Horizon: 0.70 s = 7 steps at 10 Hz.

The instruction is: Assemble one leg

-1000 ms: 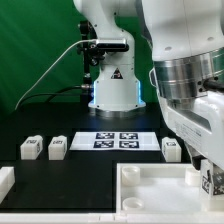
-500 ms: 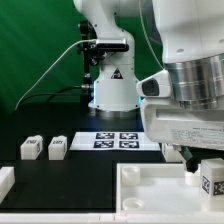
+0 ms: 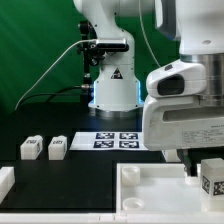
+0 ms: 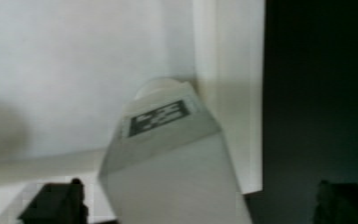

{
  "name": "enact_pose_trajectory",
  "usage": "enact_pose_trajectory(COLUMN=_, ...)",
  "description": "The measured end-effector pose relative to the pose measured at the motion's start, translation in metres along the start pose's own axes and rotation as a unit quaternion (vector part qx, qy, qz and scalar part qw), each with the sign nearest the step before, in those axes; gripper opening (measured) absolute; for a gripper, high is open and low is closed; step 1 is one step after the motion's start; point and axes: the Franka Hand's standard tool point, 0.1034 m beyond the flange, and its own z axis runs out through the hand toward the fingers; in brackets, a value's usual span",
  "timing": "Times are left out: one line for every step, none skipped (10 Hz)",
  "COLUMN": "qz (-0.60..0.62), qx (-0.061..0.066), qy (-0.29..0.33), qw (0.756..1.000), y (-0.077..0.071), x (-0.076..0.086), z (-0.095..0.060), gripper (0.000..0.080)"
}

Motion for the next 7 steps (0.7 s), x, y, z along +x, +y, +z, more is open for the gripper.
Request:
enact_pose_trajectory(qz=-0.002, qx=0.0, qy=0.0, qw=1.0, y=0.0, x=0.0, z=0.0, gripper=0.056)
enact_pose_trajectory(qz=0.026, qx=0.002, qy=-0.001, qw=1.0, y=-0.001, x=0.0, z=0.0, gripper=0.056)
enact_pose_trajectory(qz=0.091, qx=0.002, qy=0.003, qw=0.996, y=0.002, x=0.002, z=-0.002, gripper=0.0343)
enact_pose_trajectory(qz=0.137, qx=0.001, qy=0.004, qw=0.991, y=0.005, x=0.004, z=-0.002, gripper=0.0304)
enact_pose_trajectory(qz=0.198, qx=0.007, qy=0.003, qw=0.98, y=0.007, x=0.005, z=-0.003, gripper=0.0301)
enact_pose_trajectory(qz=0.273, qx=0.013, qy=0.003, qw=0.962, y=0.011, x=0.007, z=-0.004, gripper=0.0301)
enact_pose_trajectory(qz=0.339, qx=0.015, qy=0.001, qw=0.941, y=0.011, x=0.007, z=-0.003, gripper=0.0301)
